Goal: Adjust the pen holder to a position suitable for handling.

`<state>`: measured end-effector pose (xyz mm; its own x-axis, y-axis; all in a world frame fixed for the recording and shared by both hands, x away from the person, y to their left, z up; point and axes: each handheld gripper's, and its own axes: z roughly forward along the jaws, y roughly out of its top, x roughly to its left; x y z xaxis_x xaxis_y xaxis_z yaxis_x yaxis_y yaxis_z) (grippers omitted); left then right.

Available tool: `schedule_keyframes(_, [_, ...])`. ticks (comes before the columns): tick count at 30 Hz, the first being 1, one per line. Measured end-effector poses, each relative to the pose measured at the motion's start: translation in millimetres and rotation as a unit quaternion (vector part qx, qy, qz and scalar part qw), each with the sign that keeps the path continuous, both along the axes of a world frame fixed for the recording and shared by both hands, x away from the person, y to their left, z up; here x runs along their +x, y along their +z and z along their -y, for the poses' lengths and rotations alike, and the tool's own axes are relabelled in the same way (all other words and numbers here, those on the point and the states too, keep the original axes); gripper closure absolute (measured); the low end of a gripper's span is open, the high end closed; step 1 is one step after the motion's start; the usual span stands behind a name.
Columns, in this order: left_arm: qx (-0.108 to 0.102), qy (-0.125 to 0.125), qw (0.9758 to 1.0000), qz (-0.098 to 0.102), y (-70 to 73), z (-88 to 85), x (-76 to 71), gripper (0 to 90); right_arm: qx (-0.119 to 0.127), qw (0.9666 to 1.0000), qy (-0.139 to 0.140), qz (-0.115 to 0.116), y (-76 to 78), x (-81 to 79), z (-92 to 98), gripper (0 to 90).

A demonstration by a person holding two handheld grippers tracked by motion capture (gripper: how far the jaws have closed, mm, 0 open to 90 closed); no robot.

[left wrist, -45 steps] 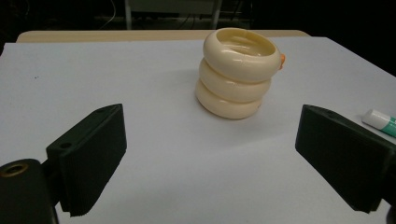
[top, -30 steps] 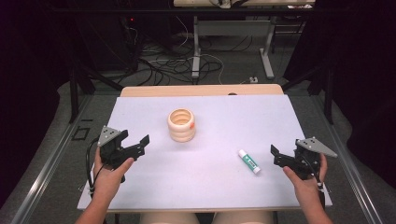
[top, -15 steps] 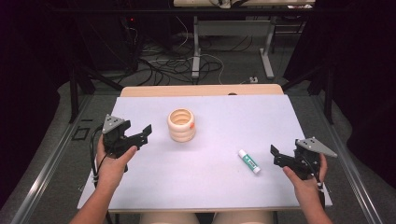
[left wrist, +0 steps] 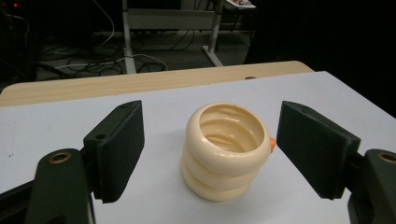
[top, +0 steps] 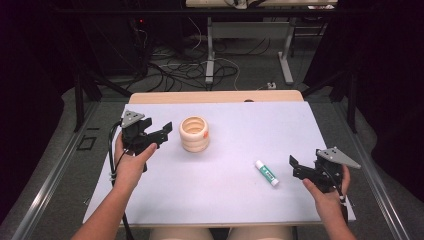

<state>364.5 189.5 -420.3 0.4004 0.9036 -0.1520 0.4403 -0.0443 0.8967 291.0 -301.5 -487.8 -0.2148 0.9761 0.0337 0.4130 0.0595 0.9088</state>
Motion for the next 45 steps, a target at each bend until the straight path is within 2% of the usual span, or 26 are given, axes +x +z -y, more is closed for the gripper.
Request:
schedule_keyframes(5, [0.0, -0.004, 1.0, -0.006, 3.0, 8.2, 7.6, 24.2, -0.002, 1.0, 0.002, -0.001, -0.1, -0.2, -1.2, 7.3])
schedule_keyframes(8, [0.0, -0.003, 1.0, -0.008, 2.7, 11.1, 11.8, 26.4, 0.0, 1.0, 0.001, 0.008, -1.7, 1.3, -1.4, 7.3])
schedule_keyframes(10, [0.0, 0.0, 0.9999, -0.011, 1.6, 12.4, 15.4, 28.8, -0.001, 1.0, 0.003, -0.001, -1.1, 0.6, -0.5, 7.4])
schedule_keyframes(20, [-0.007, 0.01, 0.9994, -0.034, -2.6, 15.0, 34.1, 32.4, 0.001, 1.0, 0.005, -0.002, -1.1, 0.5, -0.3, 7.4])
schedule_keyframes(22, [-0.008, 0.011, 0.9991, -0.039, -4.4, 15.1, 38.3, 34.1, 0.002, 1.0, 0.004, -0.008, -1.1, 0.1, -1.3, 7.5])
schedule_keyframes(27, [-0.005, 0.01, 0.9985, -0.053, -9.4, 15.1, 47.6, 36.4, -0.001, 1.0, 0.007, -0.004, -1.8, 0.8, -1.9, 7.5])
schedule_keyframes(29, [-0.002, 0.008, 0.9985, -0.055, -11.5, 15.6, 51.1, 37.5, 0.008, 0.9999, 0.005, -0.005, -2.4, 1.1, -3.0, 7.5])
schedule_keyframes(31, [-0.001, 0.01, 0.9982, -0.059, -14.4, 16.2, 55.2, 37.6, 0.002, 1.0, 0.007, -0.005, -2.6, 1.6, -2.1, 7.5])
schedule_keyframes(33, [0.001, 0.011, 0.9979, -0.063, -16.4, 16.8, 58.2, 37.5, 0.01, 0.9999, 0.001, 0.009, -5.1, 3.6, -4.6, 7.5])
schedule_keyframes(34, [0.003, 0.012, 0.9978, -0.066, -17.7, 16.9, 60.1, 37.5, 0.008, 0.9999, 0.008, -0.007, -3.6, 2.2, -3.5, 7.5])
schedule_keyframes(37, [0.0, 0.016, 0.9975, -0.068, -22.2, 18.4, 65.5, 37.5, 0.006, 0.9999, 0.011, -0.007, -3.7, 2.5, -3.5, 7.5])
schedule_keyframes(41, [-0.005, 0.013, 0.9962, -0.086, -27.1, 19.5, 72.3, 40.6, 0.001, 0.9999, 0.009, -0.008, -3.9, 2.8, -2.7, 7.6])
schedule_keyframes(45, [-0.006, 0.008, 0.9955, -0.094, -31.9, 23.1, 77.8, 41.4, 0.008, 0.9999, 0.009, -0.009, -4.7, 3.3, -2.5, 7.7])
